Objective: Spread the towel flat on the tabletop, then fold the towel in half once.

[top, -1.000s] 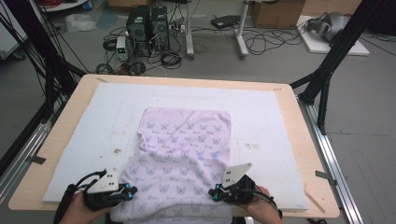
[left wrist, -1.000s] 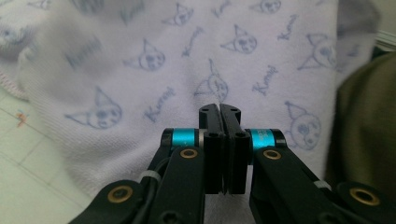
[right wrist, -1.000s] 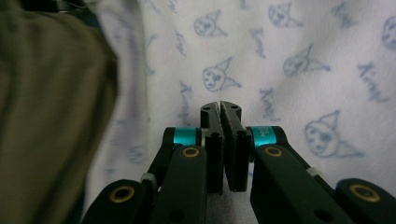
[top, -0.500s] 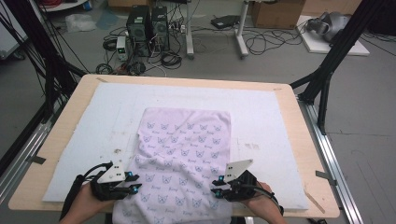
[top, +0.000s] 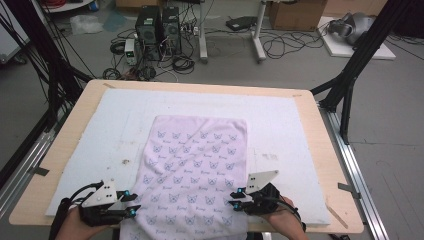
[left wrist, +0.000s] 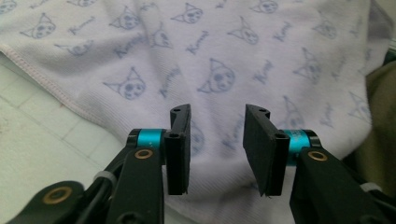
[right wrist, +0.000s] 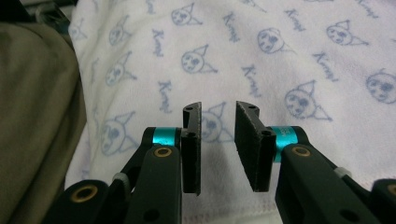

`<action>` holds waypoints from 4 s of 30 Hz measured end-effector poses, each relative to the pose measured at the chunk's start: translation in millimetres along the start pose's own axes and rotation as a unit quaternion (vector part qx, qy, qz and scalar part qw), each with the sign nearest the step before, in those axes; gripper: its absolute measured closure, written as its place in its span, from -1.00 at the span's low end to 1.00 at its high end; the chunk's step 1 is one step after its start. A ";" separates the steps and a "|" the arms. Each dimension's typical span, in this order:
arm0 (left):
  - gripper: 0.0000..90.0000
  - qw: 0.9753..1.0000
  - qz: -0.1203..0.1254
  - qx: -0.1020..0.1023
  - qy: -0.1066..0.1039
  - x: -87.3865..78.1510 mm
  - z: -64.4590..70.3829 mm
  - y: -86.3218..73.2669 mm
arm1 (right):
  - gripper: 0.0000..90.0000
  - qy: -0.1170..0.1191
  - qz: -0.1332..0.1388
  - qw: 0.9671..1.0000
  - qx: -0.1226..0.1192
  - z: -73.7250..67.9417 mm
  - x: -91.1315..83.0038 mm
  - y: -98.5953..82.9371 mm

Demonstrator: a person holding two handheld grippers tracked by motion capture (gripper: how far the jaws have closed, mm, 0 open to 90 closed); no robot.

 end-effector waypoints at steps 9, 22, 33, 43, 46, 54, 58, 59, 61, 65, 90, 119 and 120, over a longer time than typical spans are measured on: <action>0.94 0.999 -0.023 0.003 -0.029 5.7 4.2 -8.8 | 0.97 0.011 -0.025 1.000 -0.014 -3.9 6.9 -9.5; 0.43 1.000 -0.009 0.009 -0.009 8.8 6.3 -1.4 | 0.77 0.039 -0.026 0.999 -0.021 -24.1 7.3 -12.2; 0.27 0.999 0.028 -0.012 0.010 24.5 -13.5 27.5 | 0.47 -0.011 0.028 1.000 0.005 6.0 -12.3 -0.8; 0.07 0.997 0.043 -0.048 0.034 43.0 -44.8 43.9 | 0.01 -0.058 0.075 0.994 0.045 48.9 -33.7 8.2; 0.02 0.997 0.044 -0.056 0.043 49.9 -53.7 47.0 | -0.11 -0.067 0.079 0.993 0.054 59.6 -33.4 8.1; 0.02 0.995 0.053 -0.063 0.058 60.1 -66.1 57.2 | -0.31 -0.074 0.084 0.991 0.071 78.1 -31.6 7.9; -0.06 0.995 0.051 -0.061 0.064 65.3 -66.1 57.0 | -0.49 -0.075 0.092 0.991 0.069 81.1 -31.1 10.2; -0.10 0.995 0.049 -0.059 0.064 65.7 -66.1 56.7 | -0.52 -0.078 0.090 0.990 0.071 83.2 -30.9 10.3; -0.16 0.995 0.049 -0.064 0.067 67.3 -66.0 56.4 | -0.54 -0.082 0.089 0.990 0.074 86.2 -30.7 11.1; -0.29 0.995 0.035 -0.075 0.055 70.5 -69.6 53.3 | -0.59 -0.090 0.091 0.989 0.076 92.3 -30.7 14.7; -0.45 0.994 0.028 -0.081 0.071 69.3 -76.9 48.1 | -0.60 -0.101 0.100 0.988 0.062 88.3 -30.5 20.0; -0.06 0.993 0.003 -0.096 0.065 77.9 -135.0 88.5 | -0.44 -0.126 0.064 0.986 0.085 140.6 -62.6 60.7; -0.04 0.993 -0.001 -0.100 0.065 79.5 -139.5 90.1 | -0.42 -0.125 0.062 0.986 0.088 143.4 -64.4 63.4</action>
Point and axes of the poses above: each handheld gripper's, and its own axes: x roughly forward along the jaws, y roughly out of its top, z roughly to its right, the point moved 3 cm from there along x, roughly forward along the jaws, and after that the axes turned 15 degrees about y, right-handed, at the moved point
